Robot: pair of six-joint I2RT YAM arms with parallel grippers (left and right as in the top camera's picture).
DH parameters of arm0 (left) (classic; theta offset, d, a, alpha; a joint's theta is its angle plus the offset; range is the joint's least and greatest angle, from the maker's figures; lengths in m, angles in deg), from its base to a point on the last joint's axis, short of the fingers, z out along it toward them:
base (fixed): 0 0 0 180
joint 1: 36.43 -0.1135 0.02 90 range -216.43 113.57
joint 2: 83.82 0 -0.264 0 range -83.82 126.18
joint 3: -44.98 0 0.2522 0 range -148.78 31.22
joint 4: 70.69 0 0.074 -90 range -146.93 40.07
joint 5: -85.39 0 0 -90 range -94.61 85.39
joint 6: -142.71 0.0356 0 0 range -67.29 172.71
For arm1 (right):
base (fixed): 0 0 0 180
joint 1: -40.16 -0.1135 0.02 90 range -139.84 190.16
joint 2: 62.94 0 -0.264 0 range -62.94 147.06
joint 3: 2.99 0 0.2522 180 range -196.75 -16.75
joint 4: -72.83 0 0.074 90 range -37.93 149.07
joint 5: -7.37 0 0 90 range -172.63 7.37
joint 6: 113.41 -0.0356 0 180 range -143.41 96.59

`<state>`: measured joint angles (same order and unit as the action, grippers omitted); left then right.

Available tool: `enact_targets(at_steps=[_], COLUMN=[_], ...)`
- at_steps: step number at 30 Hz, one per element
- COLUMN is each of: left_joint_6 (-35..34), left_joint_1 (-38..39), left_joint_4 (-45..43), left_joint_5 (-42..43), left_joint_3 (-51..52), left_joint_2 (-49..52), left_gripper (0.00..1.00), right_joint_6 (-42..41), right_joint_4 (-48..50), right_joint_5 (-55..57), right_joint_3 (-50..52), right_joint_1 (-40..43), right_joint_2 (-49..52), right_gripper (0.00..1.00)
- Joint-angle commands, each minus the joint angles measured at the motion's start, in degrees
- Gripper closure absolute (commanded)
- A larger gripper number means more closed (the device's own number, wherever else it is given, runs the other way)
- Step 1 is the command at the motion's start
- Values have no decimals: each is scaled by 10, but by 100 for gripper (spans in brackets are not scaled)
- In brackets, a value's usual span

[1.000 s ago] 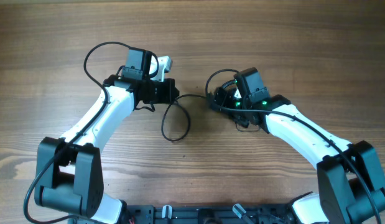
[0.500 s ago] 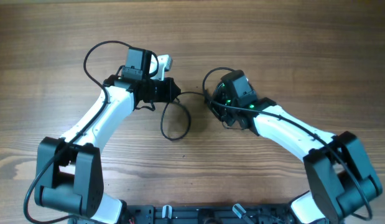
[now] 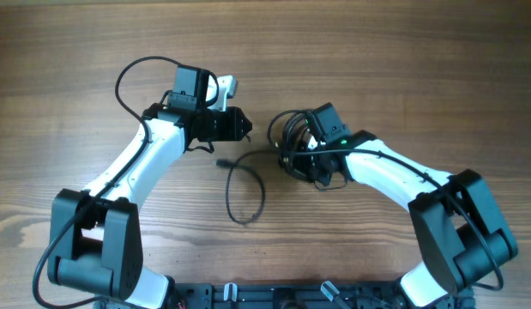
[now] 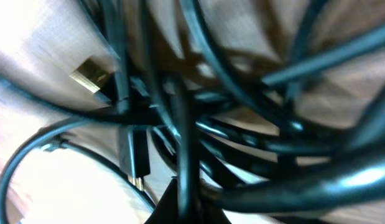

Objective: Untangle cables

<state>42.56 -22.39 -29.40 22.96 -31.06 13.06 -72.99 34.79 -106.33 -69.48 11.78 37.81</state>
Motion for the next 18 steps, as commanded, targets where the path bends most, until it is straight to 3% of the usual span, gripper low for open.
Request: enact_targets(at_steps=[1, 4, 9, 11, 13, 18], left_joint_6=[3, 3, 3, 3, 3, 3], left_joint_1=[1, 1, 1, 1, 1, 1], left_joint_4=[-1, -1, -1, -1, -1, 1], left_joint_5=[9, 9, 9, 9, 9, 9], left_joint_3=[6, 6, 6, 6, 6, 6], left_joint_2=[6, 6, 6, 6, 6, 6], left_gripper=[62, 60, 59, 59, 59, 59], right_joint_6=[89, 189, 212, 209, 208, 75], right_joint_4=[-86, -148, -88, -74, -75, -77], right_joint_5=[-36, -28, -62, -85, -83, 14], right_joint_3=[-47, -108, -110, -110, -106, -105], right_joint_1=[14, 12, 12, 12, 12, 12], right_joint_2=[15, 15, 15, 15, 15, 15], right_gripper=[96, 96, 96, 94, 74, 71])
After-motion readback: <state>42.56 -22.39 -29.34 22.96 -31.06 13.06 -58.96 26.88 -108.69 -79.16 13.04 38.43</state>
